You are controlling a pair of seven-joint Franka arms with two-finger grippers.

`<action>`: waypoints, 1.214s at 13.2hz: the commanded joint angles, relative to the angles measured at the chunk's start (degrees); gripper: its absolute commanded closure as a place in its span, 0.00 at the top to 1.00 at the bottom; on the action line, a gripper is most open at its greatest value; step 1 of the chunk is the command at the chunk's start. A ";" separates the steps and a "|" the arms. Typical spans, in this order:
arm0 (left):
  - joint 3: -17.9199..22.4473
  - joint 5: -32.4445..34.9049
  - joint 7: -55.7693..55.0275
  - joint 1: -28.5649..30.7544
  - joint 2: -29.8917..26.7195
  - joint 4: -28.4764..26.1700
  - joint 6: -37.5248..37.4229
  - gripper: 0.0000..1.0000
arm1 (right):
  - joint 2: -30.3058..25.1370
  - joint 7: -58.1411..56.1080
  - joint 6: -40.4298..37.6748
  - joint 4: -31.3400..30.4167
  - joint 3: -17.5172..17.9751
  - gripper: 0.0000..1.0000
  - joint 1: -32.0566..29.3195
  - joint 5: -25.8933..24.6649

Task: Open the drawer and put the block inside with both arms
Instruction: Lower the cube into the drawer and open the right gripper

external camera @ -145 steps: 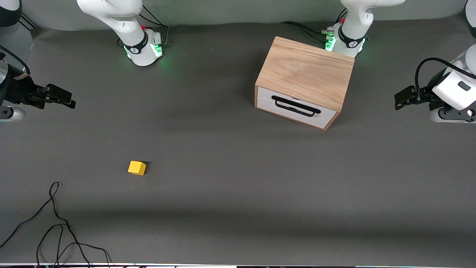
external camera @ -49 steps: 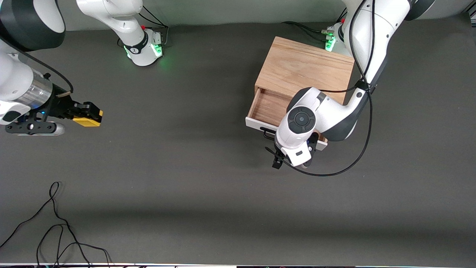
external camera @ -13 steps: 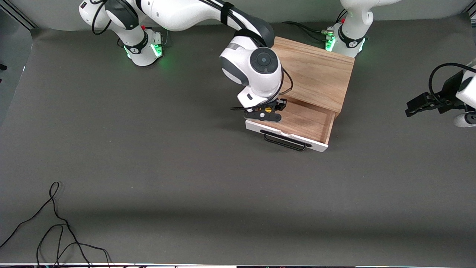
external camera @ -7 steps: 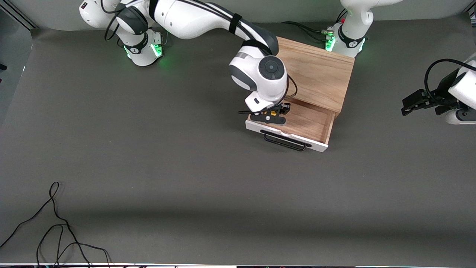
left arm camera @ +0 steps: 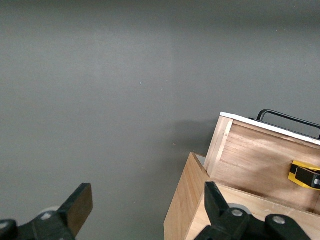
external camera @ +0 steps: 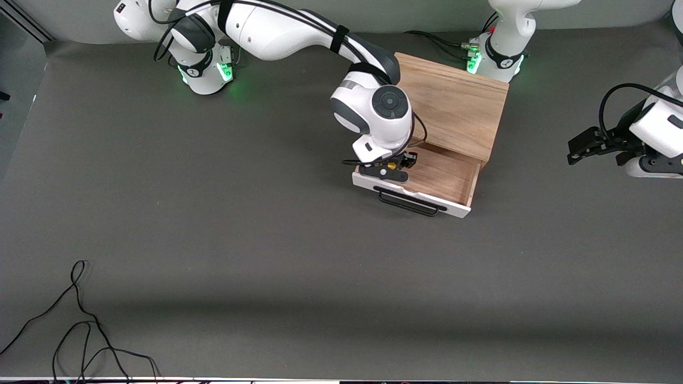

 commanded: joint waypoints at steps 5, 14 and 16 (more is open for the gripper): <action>1.71 -0.26 2.13 -1.16 -0.47 -0.06 -0.42 1.00 | 0.95 5.08 0.25 2.08 -0.51 0.01 0.49 -1.53; 1.45 1.32 2.57 -1.43 -0.30 -0.15 -0.69 1.00 | -5.71 4.03 -6.67 2.26 -0.86 1.00 -1.25 -1.44; 1.45 1.32 4.33 -1.25 -0.39 -0.15 -0.86 1.00 | -10.01 2.89 -11.42 2.17 -0.78 1.00 -3.10 -1.00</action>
